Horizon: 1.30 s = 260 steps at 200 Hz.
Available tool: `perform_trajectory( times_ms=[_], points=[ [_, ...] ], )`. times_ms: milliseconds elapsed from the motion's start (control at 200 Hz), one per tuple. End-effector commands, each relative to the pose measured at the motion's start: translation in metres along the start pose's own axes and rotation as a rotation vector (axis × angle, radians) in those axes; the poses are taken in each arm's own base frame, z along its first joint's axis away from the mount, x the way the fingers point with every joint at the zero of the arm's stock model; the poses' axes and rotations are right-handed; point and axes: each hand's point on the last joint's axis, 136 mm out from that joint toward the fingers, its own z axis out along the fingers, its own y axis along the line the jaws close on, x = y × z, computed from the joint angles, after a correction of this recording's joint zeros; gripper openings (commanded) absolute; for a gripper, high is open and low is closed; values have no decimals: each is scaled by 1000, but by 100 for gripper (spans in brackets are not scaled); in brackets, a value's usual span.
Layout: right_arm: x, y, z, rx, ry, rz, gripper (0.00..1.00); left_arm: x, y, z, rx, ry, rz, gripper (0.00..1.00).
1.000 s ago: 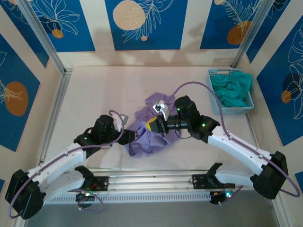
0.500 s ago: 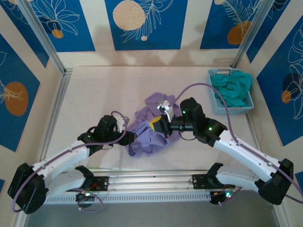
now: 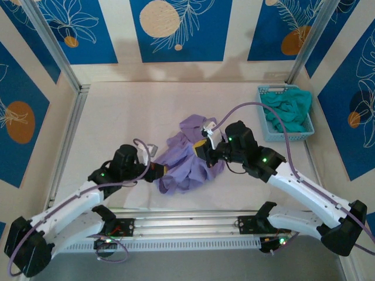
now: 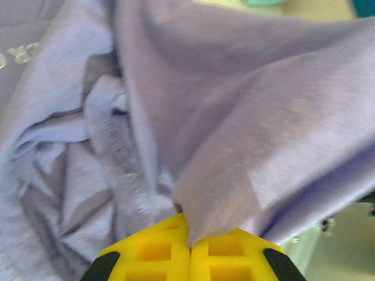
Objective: Fold the inside-out t-shirt
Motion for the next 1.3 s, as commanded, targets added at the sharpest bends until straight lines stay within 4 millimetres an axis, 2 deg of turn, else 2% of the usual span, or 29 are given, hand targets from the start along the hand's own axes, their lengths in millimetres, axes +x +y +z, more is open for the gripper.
perform_trajectory(
  times_ms=[0,80,180,420,520,760,1015,1130,1225,1295],
  points=[
    [0,-22,2,116,11,11,0,-12,-31,-16,137,-62,25,0],
    [4,-33,1,147,14,30,0,-15,-36,-26,129,-88,41,0],
    [-3,-35,-7,105,-25,68,0,-15,-31,-32,87,-95,44,0],
    [-24,-21,-33,-102,-160,152,0,-4,-17,-26,56,-73,5,0],
    [-30,-14,-38,-186,-198,178,0,1,-15,-21,64,-56,-6,0],
    [-30,0,-28,-286,-179,195,0,8,-21,-6,90,19,38,0],
    [-24,-14,-14,-228,-130,242,0,17,-33,15,78,89,184,10],
    [-17,-17,-8,-210,-88,246,0,12,-40,18,99,69,220,13],
    [-10,-15,-3,-221,-62,241,0,6,-47,18,134,41,230,12],
    [-5,-15,0,-212,-45,229,0,3,-48,18,139,17,224,2]
  ],
)
